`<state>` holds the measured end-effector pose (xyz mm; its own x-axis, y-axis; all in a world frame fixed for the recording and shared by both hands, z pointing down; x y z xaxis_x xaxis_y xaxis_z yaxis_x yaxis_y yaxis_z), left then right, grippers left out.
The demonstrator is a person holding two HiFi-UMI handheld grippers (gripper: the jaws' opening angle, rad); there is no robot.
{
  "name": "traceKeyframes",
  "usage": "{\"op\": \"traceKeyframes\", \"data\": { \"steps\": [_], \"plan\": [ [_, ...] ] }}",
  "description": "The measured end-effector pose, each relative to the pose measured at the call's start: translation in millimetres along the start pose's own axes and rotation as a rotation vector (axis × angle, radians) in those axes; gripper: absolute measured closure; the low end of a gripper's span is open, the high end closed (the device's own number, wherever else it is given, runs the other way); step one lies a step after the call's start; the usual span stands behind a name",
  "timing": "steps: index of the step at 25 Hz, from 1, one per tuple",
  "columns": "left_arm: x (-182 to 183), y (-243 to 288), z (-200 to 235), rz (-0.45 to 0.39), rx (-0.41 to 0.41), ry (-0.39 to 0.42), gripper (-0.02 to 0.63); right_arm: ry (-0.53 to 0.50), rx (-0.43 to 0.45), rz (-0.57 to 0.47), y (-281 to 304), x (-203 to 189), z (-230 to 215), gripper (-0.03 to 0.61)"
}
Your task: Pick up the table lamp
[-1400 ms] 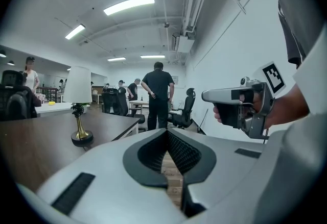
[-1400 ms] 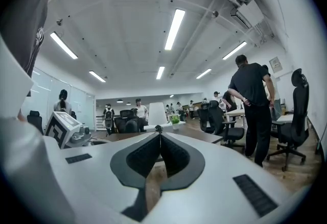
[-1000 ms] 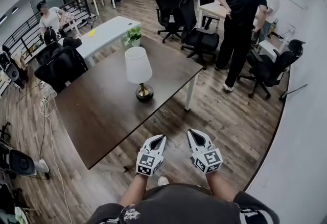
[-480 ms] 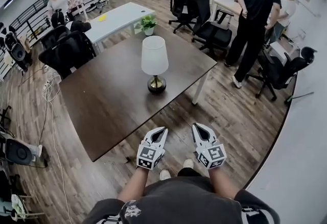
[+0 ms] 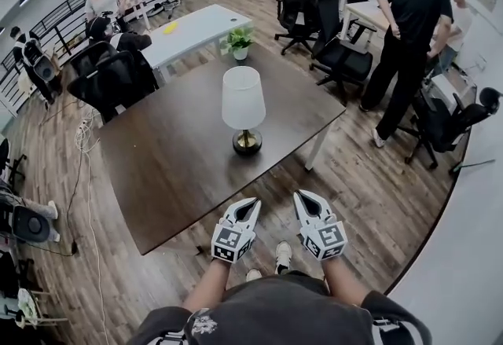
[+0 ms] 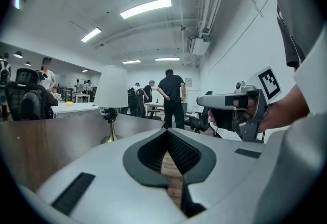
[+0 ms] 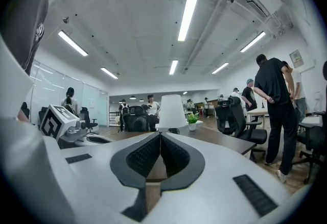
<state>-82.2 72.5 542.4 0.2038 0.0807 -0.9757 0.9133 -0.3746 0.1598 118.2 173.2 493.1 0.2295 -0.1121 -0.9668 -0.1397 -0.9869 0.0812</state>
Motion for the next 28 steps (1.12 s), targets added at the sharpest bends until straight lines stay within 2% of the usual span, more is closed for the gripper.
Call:
{"op": "traceKeyframes", "data": {
  "steps": [15, 21, 28],
  "plan": [
    [16.5, 85.1, 26.0, 0.066, 0.134, 0.017, 0.606, 0.032, 0.157, 0.016, 73.0, 20.7, -91.4, 0.554],
    [18.3, 98.4, 31.9, 0.082, 0.188, 0.006, 0.606, 0.03, 0.214, 0.038, 96.1, 24.1, -108.6, 0.554],
    [7.0, 93.5, 59.7, 0.101, 0.244, -0.026, 0.606, 0.035, 0.264, 0.076, 134.3, 16.1, -99.5, 0.554]
  ]
}}
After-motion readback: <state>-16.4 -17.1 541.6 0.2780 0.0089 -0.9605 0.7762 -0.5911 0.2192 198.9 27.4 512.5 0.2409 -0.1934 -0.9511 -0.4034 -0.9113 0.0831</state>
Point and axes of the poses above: the fingertips, and each gripper's own axes: y forward along the fingers, z to its left, x out of its top, the point moved 10 cm from there along -y, backward along the fingers, and after that the axes turned 12 degrees about y, right-handed, at the moved point
